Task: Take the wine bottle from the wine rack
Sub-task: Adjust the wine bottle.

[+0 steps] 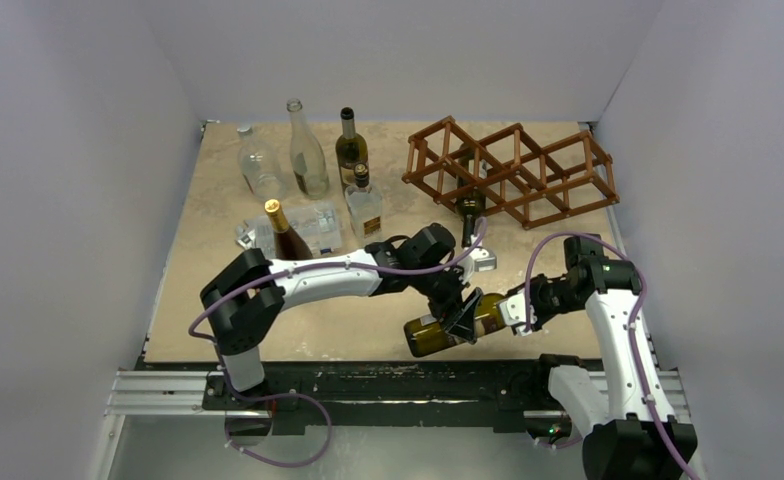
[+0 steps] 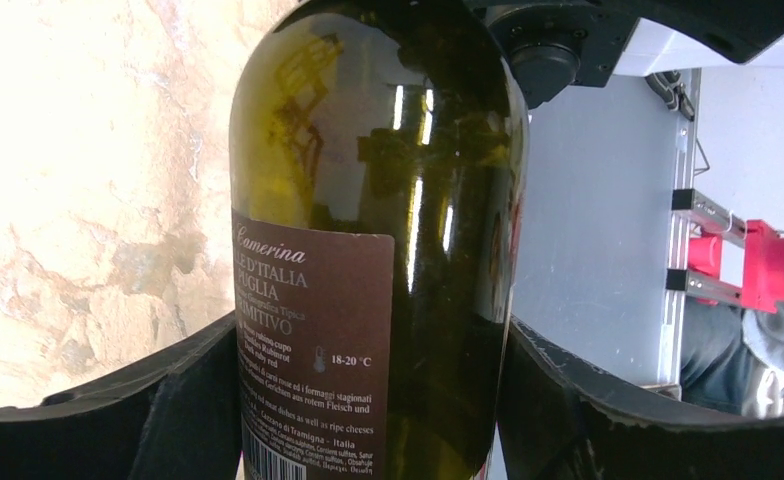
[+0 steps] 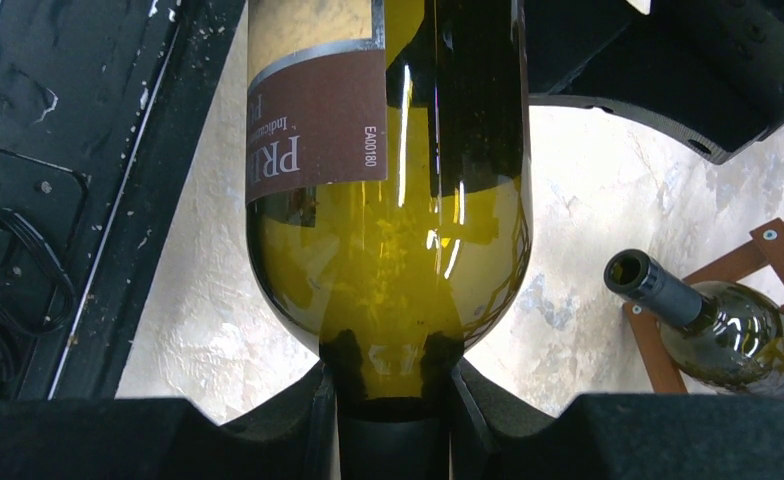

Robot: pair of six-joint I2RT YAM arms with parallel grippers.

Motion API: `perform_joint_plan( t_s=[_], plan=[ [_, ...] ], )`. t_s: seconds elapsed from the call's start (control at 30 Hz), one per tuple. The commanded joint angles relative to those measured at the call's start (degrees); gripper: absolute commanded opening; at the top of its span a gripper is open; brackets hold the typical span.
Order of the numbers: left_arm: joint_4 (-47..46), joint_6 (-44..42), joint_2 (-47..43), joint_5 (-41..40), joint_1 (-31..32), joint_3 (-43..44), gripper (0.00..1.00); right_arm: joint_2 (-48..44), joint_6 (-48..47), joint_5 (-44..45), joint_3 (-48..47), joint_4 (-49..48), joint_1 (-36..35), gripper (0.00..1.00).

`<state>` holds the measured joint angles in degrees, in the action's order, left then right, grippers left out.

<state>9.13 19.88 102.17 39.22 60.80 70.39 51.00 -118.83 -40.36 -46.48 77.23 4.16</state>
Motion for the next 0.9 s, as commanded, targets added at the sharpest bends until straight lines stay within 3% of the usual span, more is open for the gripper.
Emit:
perform_joint_plan(
  t_s=[0.0, 0.03, 0.07, 0.1, 0.3, 0.4, 0.43, 0.47, 0.67, 0.87],
  plan=[
    [0.45, 0.6, 0.5, 2.32, 0.24, 3.79, 0.39, -0.03, -14.12, -6.2, -0.29, 0.11, -0.21, 0.0],
    [0.53, 0.9, 0.71, 2.63, 0.21, 3.99, 0.14, -0.09, -13.95, -6.34, -0.27, 0.18, -0.21, 0.0],
    [1.4, 0.82, 0.87, 1.97, 0.2, 4.48, 0.0, -0.11, -13.48, -6.55, -0.23, 0.12, -0.23, 0.0],
    [1.53, 0.63, 0.67, 1.42, 0.28, 4.28, 0.0, -0.04, -12.89, -6.79, -0.23, 0.18, -0.21, 0.02],
    [-6.21, 2.11, -4.95, -2.96, 0.29, -1.84, 0.0, -0.92, -11.2, -8.67, 1.11, 0.59, -0.21, 0.53],
    [-9.2, 2.87, -6.62, -4.08, 0.29, -3.89, 0.0, -1.85, -9.13, -10.9, 0.8, 1.44, -0.21, 0.7],
    [-10.83, 3.4, -7.16, -4.11, 0.29, -4.66, 0.0, -1.84, -8.05, -11.38, 0.36, 1.7, -0.21, 0.79],
    [-11.85, 3.86, -8.06, -4.34, 0.29, -5.48, 0.0, -2.0, -7.04, -11.67, 0.01, 1.79, -0.21, 0.95],
    [-13.93, 5.59, -11.84, -9.11, 0.29, -9.25, 0.0, -4.74, -1.1, -12.75, -0.99, 1.85, -0.21, 0.99],
    [-12.99, 4.49, -15.79, -17.91, 1.17, -12.93, 0.0, -4.08, 25.77, -24.22, -11.58, 1.95, -0.21, 0.99]
  ],
)
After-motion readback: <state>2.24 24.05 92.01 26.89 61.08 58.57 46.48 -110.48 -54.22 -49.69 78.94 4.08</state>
